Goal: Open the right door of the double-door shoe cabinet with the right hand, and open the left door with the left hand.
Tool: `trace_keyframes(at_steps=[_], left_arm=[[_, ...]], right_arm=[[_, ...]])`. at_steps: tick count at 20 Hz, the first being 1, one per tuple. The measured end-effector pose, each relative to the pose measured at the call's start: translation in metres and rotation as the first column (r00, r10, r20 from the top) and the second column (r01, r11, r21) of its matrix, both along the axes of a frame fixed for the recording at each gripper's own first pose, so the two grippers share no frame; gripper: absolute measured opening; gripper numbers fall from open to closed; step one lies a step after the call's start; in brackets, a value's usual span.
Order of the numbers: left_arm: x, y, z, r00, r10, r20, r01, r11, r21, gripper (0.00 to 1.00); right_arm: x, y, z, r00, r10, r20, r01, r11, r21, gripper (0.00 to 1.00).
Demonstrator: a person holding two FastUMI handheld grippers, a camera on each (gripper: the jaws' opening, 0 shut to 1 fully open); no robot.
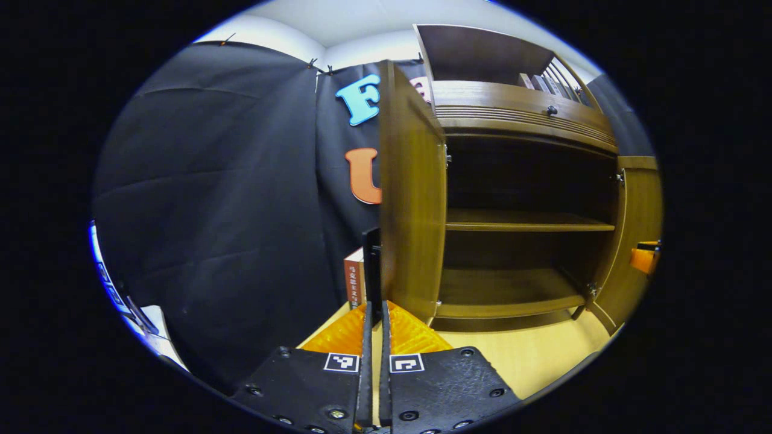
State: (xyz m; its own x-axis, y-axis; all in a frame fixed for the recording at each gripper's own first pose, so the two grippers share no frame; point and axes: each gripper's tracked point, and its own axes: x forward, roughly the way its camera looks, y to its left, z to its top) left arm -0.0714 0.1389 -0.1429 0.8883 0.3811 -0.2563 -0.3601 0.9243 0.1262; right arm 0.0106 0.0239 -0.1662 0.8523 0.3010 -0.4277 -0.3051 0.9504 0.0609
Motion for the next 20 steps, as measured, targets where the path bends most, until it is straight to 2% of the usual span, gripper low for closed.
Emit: trace_keyframes(at_steps=[4, 6, 8, 10, 11, 12, 13, 14, 16, 17, 18, 19, 20], left_arm=[[0.000, -0.012, 0.032, 0.998, -0.027, 0.049, 0.023, 0.997, 0.075, 0.04], [0.011, -0.037, 0.050, 0.994, -0.076, 0.084, 0.069, 0.994, 0.081, 0.09], [0.023, -0.061, 0.063, 0.985, -0.129, 0.116, 0.121, 0.990, 0.070, 0.19], [0.036, -0.082, 0.070, 0.977, -0.170, 0.129, 0.165, 0.985, 0.048, 0.25], [0.042, -0.093, 0.073, 0.973, -0.188, 0.132, 0.186, 0.982, 0.029, 0.42], [0.048, -0.105, 0.077, 0.968, -0.206, 0.144, 0.208, 0.978, 0.006, 0.39], [0.053, -0.117, 0.082, 0.961, -0.224, 0.162, 0.230, 0.973, -0.013, 0.53], [0.058, -0.126, 0.087, 0.954, -0.243, 0.176, 0.251, 0.968, -0.025, 0.48], [0.066, -0.148, 0.099, 0.938, -0.282, 0.201, 0.294, 0.955, -0.032, 0.76], [0.069, -0.158, 0.104, 0.931, -0.297, 0.212, 0.311, 0.950, -0.032, 0.64], [0.071, -0.166, 0.108, 0.925, -0.307, 0.225, 0.322, 0.946, -0.033, 0.87], [0.074, -0.175, 0.112, 0.918, -0.319, 0.235, 0.337, 0.941, -0.038, 0.91], [0.077, -0.185, 0.114, 0.913, -0.330, 0.241, 0.350, 0.936, -0.043, 0.91]], right_arm=[[0.011, -0.002, 0.016, 0.998, -0.047, 0.031, 0.046, 0.999, 0.016, 0.69], [0.015, -0.006, 0.030, 0.996, -0.070, 0.052, 0.069, 0.997, 0.025, 0.68], [0.019, -0.011, 0.046, 0.993, -0.085, 0.082, 0.082, 0.996, 0.032, 0.79], [0.022, -0.015, 0.059, 0.990, -0.095, 0.108, 0.092, 0.995, 0.031, 0.86], [0.019, -0.016, 0.064, 0.988, -0.096, 0.118, 0.092, 0.995, 0.033, 0.87], [0.018, -0.019, 0.069, 0.987, -0.103, 0.127, 0.099, 0.994, 0.034, 0.87], [0.018, -0.022, 0.074, 0.985, -0.109, 0.137, 0.105, 0.994, 0.039, 0.87], [0.019, -0.025, 0.080, 0.983, -0.117, 0.144, 0.112, 0.993, 0.043, 0.87], [0.025, -0.031, 0.095, 0.978, -0.130, 0.163, 0.121, 0.991, 0.060, 0.87], [0.024, -0.035, 0.102, 0.975, -0.138, 0.173, 0.129, 0.990, 0.065, 0.86], [0.025, -0.039, 0.108, 0.972, -0.147, 0.183, 0.136, 0.988, 0.071, 0.86], [0.025, -0.045, 0.112, 0.969, -0.156, 0.190, 0.143, 0.987, 0.076, 0.87], [0.026, -0.049, 0.117, 0.967, -0.163, 0.197, 0.149, 0.985, 0.082, 0.87]])
